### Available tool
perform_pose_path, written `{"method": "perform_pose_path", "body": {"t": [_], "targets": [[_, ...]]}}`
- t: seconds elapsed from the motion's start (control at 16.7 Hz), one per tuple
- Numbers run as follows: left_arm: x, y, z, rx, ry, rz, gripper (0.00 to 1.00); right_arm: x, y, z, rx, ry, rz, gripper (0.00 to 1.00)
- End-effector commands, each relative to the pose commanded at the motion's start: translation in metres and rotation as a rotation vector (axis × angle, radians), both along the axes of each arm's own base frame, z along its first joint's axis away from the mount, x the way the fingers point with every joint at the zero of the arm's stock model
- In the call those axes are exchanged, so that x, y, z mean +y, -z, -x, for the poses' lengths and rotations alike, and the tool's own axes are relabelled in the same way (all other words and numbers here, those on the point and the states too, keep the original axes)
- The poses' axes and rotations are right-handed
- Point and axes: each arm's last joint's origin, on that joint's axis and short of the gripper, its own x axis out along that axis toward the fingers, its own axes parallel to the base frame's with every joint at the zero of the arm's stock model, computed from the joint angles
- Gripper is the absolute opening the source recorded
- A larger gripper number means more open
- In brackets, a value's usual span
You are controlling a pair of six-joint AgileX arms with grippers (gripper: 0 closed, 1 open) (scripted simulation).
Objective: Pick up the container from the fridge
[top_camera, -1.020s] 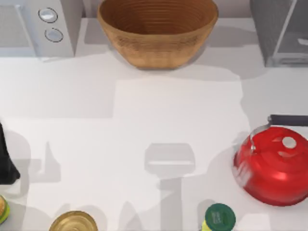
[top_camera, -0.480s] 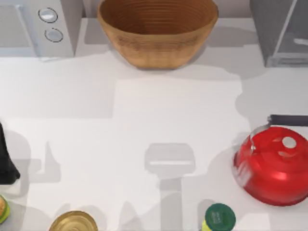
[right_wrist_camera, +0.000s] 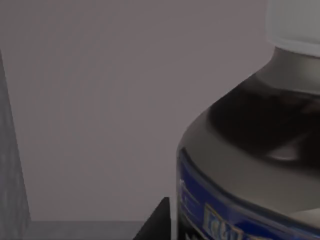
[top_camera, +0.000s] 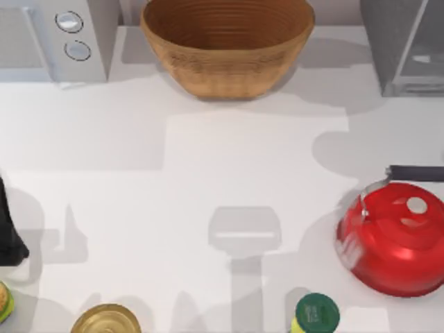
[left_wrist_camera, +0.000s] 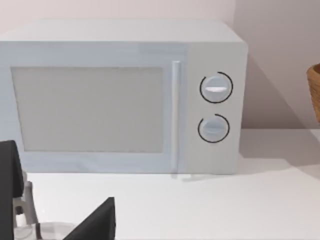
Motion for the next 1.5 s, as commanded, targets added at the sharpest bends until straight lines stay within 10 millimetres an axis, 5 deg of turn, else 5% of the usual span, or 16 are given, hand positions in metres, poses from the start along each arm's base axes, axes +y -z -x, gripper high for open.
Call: {"method": "perform_pose_path", "body": {"t": [0.3,0.78,1.14,1.5], "targets": [[0.0,0.0,0.0,0.0,0.0,0.0,1.0,0.002,-0.003,0.015,-0.006,-0.01,-0.001,0.0],[0.0,0.0,0.0,0.0,0.0,0.0,1.0,0.001,0.004,0.094,0.012,-0.002,-0.005,0.0],[0.0,0.0,0.0,0.0,0.0,0.0,1.0,0.003,0.004,0.099,0.011,-0.006,-0.006,0.0],[0.0,0.0,0.0,0.0,0.0,0.0,1.0,0.024,-0.03,0.133,0.006,-0.003,0.005,0.0]]}}
